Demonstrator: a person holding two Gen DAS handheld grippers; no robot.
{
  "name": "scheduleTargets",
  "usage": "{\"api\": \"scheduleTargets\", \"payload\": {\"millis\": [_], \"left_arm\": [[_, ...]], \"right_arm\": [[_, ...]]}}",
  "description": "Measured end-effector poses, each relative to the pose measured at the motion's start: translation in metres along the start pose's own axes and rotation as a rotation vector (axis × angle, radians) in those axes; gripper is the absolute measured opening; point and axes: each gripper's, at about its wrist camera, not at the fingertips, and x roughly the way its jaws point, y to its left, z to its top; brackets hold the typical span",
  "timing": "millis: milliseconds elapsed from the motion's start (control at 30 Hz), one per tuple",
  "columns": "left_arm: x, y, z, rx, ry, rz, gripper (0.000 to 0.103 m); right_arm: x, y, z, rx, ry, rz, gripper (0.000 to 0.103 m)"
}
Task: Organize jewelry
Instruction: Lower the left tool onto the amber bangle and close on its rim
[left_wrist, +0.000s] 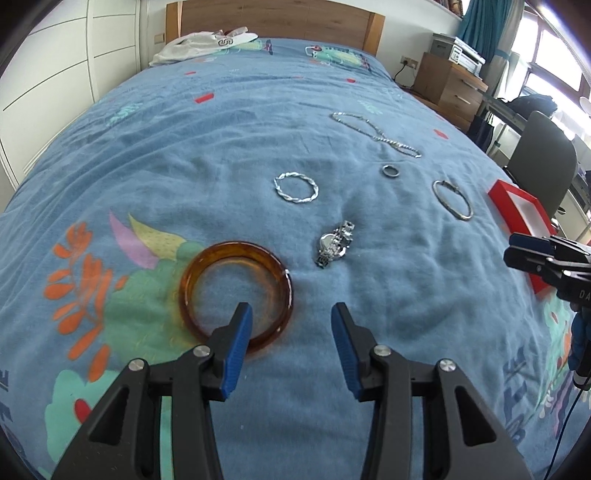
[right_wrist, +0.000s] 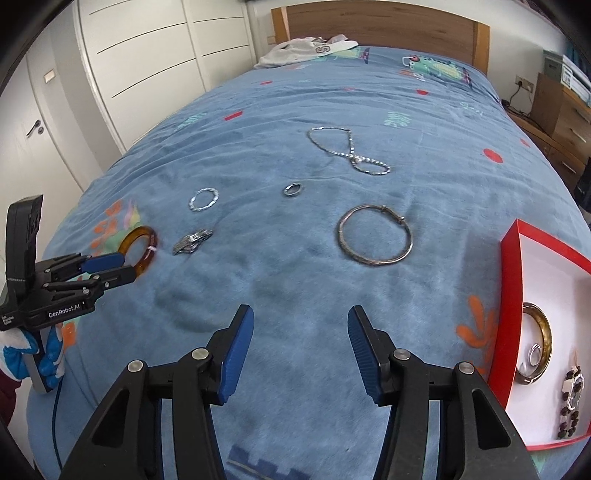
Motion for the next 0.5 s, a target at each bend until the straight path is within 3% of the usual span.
{"api": "scheduleTargets", "payload": {"millis": [500], "left_arm": [[0.030,0.008,0.001,-0.054,0.009,0.014,0.042]], "right_arm": [[0.033,-0.040,0.011,0.119,-0.025,-0.063,0.060]]}}
